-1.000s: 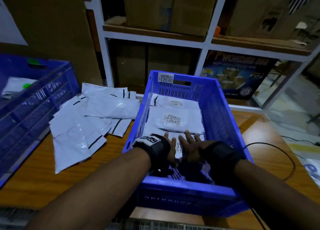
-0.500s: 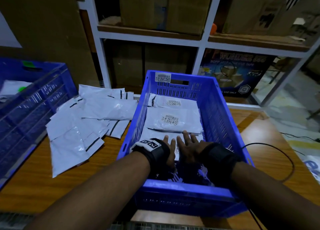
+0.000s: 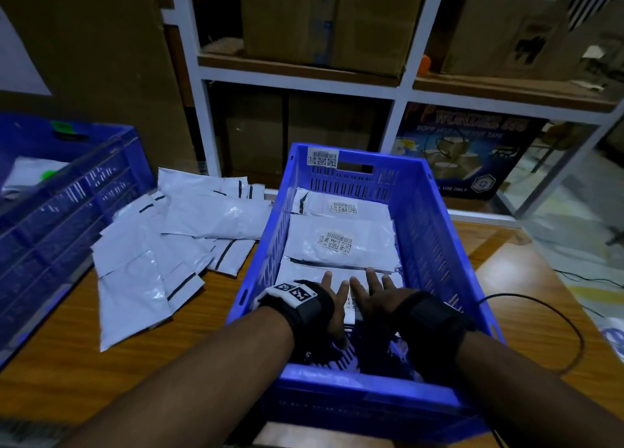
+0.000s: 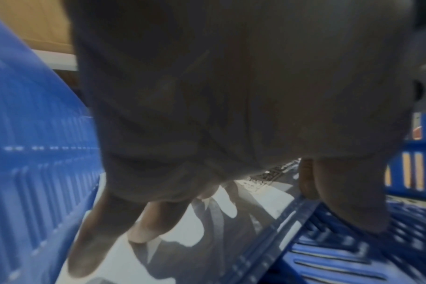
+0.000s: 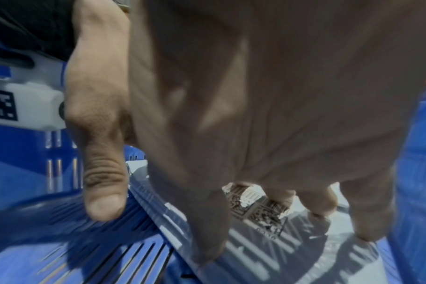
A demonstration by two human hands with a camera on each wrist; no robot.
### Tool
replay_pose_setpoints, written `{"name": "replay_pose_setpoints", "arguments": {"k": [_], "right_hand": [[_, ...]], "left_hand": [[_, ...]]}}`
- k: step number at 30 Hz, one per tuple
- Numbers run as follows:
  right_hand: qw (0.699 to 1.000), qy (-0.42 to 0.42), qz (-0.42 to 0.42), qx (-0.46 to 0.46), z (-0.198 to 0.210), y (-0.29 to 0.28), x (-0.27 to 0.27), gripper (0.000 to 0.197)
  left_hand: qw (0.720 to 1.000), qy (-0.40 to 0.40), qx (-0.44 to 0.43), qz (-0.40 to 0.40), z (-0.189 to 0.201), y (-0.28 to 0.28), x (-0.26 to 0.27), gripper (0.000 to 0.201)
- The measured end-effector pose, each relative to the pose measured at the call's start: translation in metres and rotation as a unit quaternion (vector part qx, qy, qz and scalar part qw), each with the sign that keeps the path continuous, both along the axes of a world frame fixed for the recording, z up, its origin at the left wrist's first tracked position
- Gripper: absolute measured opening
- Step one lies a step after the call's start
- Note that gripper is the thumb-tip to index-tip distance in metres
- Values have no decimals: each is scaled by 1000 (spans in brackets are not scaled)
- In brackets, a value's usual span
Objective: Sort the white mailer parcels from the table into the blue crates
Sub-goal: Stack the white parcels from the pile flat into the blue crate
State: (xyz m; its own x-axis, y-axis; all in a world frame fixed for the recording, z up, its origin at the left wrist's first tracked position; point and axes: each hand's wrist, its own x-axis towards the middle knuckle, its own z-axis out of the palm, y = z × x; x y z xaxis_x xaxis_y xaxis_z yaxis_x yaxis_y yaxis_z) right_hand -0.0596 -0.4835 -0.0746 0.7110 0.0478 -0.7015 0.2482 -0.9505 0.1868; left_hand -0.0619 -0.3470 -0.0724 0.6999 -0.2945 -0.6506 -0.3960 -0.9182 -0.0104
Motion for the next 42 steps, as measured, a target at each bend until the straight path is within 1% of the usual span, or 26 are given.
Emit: {"name": "replay_pose_setpoints", "arguments": {"k": [3,7,10,13,14,16,18,20,24,28,33,38,40,42], "right_hand": [[1000,-3,-6,5,0,1,1,71],[1000,-12,-9,2,2,2,1,71],[1000,-11,-14,-2,2,3,1,69],[1000,-6,-13,3,0,2,2,71],[1000,-10,-9,5,-1,2,3,71],[1000,-25,2,6,-3,2,5,70],[999,-35,8,4,-5,2,5,70],[999,-35,4,7,-6,3,4,71],[999,-22,-26,31,-9,-1,8,71],[998,-14,-53,24,-6,-1,12,68],[996,-48,-60,35,-3,5,12,58],[996,-55,-66,37,-4,6,11,57],[995,-58,-74,39,0,7,9,55],[992,-74,-84,50,4,9,7,49]], "left_hand": [[1000,2,-5,10,-4,3,3,113],[999,11,-7,38,-13,8,9,121],[997,22,17,72,-21,9,16,129],[996,15,26,87,-26,6,18,131],[996,11,20,81,-24,4,16,128],[999,1,7,42,-17,-1,11,122],[1000,-8,3,-4,-12,-6,6,123],[999,-21,7,-27,-18,-8,5,124],[999,-12,20,-25,-21,-3,5,124],[1000,-5,19,-21,-19,-3,5,117],[999,-4,34,-39,-20,-2,6,111],[998,-14,25,-48,-21,1,5,110],[998,-15,23,-49,-23,3,3,105],[999,-16,7,-40,-23,4,2,96]]}}
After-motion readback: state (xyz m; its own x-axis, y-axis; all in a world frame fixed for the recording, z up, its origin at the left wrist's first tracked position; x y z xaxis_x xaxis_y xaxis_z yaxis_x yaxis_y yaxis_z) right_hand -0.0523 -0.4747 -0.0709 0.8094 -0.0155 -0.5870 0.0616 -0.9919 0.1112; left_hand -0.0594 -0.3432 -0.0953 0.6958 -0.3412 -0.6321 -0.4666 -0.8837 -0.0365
